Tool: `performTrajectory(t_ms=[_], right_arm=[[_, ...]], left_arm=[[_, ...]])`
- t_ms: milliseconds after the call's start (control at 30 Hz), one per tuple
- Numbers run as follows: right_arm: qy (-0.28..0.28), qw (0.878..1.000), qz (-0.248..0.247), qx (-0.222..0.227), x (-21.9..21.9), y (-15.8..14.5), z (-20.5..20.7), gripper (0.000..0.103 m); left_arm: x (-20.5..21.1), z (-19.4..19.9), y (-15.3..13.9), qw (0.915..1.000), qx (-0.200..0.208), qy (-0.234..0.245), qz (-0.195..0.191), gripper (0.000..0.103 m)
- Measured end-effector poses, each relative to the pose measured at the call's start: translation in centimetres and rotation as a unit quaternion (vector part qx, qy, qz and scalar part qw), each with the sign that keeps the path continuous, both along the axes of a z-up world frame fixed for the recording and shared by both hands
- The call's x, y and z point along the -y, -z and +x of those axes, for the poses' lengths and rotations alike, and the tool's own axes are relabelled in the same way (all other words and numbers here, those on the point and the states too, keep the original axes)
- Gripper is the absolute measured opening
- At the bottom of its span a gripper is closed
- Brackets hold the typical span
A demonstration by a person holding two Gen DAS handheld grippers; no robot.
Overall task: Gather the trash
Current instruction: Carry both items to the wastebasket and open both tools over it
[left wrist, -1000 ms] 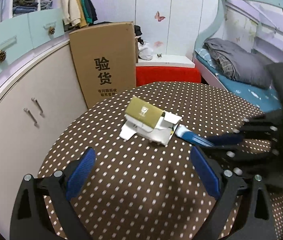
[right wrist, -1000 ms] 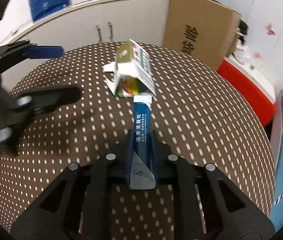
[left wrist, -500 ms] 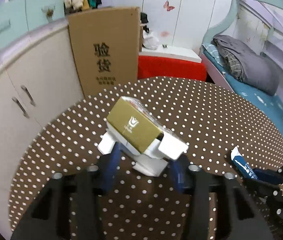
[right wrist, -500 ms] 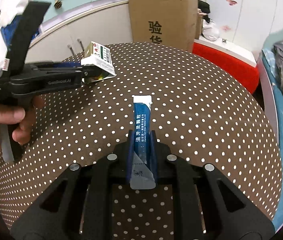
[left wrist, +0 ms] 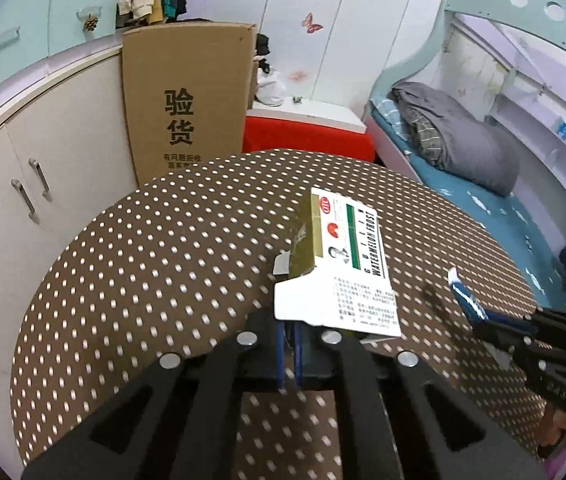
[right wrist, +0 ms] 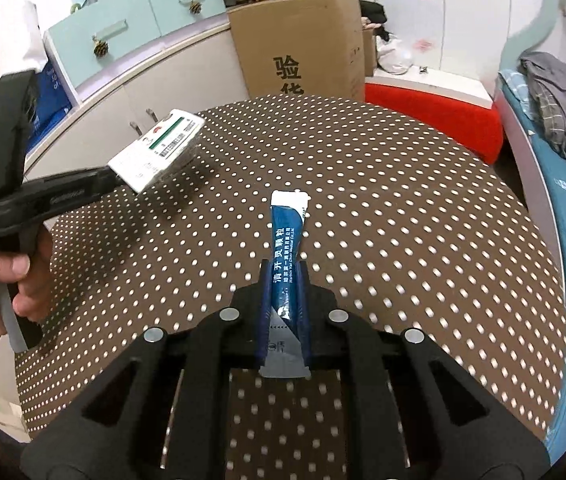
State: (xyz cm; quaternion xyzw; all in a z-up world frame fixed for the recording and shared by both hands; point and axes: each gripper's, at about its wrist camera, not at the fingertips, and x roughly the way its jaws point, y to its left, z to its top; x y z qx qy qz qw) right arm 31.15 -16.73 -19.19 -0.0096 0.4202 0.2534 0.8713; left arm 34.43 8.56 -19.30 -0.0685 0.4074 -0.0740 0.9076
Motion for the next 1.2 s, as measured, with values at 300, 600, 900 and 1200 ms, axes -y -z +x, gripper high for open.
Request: performTrajectory(t_ms=[300,600,900,1200], right_arm=[[0.046,0.998,0.014,0.031,5.0,-2.7,-3.6,0.012],[0.103,0.992,0.034,0.069,11.6,-5.8,-5.7,0.012],[0.194,0.975,0.063,0.091,20.9,-6.6,-8.5,0.012],[0.274,0.957,0.077,0.064,29.1,-3.4,-11.3,0.012]], left_arm=[[4.3,-3.7,-2.1,0.9987,0.014,0.047,-0.018,0.003],[11.4,-5.0,-4.9,0.993,0.035,0.111,-0.022,0.003],[20.0,-5.8,-7.3,0.9822,0.049,0.18,-0.016,0.003],[30.2,-6.5,-6.8,0.9652,0.035,0.259,-0.001,0.003]])
